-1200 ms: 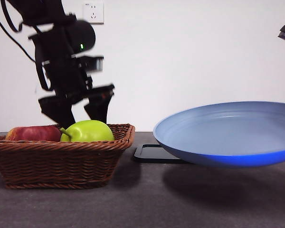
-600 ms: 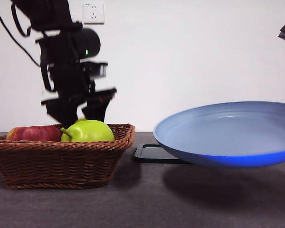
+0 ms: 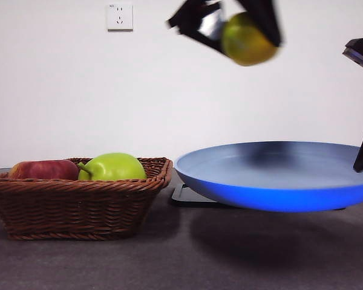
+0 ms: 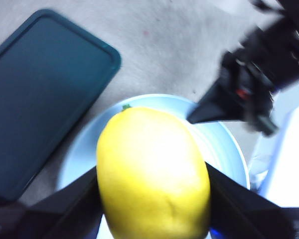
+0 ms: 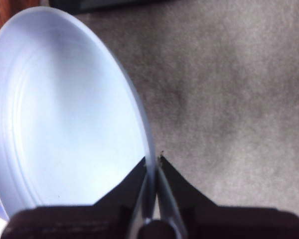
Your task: Take the lemon from the basket,put the lemon in the plate,hand out the plate
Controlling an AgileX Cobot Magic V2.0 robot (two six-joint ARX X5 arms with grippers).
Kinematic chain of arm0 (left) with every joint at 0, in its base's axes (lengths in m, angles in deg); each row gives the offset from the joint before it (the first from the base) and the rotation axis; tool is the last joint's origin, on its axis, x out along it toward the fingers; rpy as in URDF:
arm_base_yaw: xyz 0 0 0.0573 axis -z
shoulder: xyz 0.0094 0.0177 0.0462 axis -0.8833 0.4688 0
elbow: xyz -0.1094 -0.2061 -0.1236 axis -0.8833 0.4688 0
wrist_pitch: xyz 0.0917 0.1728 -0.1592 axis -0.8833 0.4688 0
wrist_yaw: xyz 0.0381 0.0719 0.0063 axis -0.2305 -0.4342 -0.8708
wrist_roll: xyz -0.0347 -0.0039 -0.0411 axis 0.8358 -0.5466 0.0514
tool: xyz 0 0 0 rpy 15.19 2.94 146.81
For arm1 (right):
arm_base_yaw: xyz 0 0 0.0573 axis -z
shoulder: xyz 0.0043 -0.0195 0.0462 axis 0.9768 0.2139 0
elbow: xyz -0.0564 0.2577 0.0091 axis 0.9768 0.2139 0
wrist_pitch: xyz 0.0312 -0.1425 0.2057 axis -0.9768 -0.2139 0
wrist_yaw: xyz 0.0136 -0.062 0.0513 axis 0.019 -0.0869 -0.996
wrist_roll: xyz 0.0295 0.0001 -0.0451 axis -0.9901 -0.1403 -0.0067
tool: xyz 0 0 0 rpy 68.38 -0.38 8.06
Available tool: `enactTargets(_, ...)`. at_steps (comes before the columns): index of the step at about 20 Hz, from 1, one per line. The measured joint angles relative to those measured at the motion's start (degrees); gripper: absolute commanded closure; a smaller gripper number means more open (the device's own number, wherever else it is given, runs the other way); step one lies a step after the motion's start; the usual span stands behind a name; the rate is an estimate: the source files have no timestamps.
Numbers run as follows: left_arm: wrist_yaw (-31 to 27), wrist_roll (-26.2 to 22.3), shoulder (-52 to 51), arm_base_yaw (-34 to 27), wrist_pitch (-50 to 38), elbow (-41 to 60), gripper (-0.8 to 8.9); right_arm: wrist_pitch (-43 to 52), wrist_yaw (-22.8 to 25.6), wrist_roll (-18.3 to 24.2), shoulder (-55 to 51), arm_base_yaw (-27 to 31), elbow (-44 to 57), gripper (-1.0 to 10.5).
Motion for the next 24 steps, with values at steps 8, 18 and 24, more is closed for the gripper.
enactTargets(8,-6.1,-0.4,6.7,5.7,-1.2,0.1,6.09,0.5,-3.7,-0.1,-0.1,0.7,0.0,9.4)
enactTargets(18,-7.9,-0.4,11.3,5.3,-0.6,0.1,5.02,0.5,-7.1,-0.1,-0.1,3.7,0.0,9.4)
enactTargets(24,-7.9,-0.4,11.5,5.2,0.2,0.2,4.12,0.5,-7.6,-0.1,-0.1,5.3,0.0,9.4)
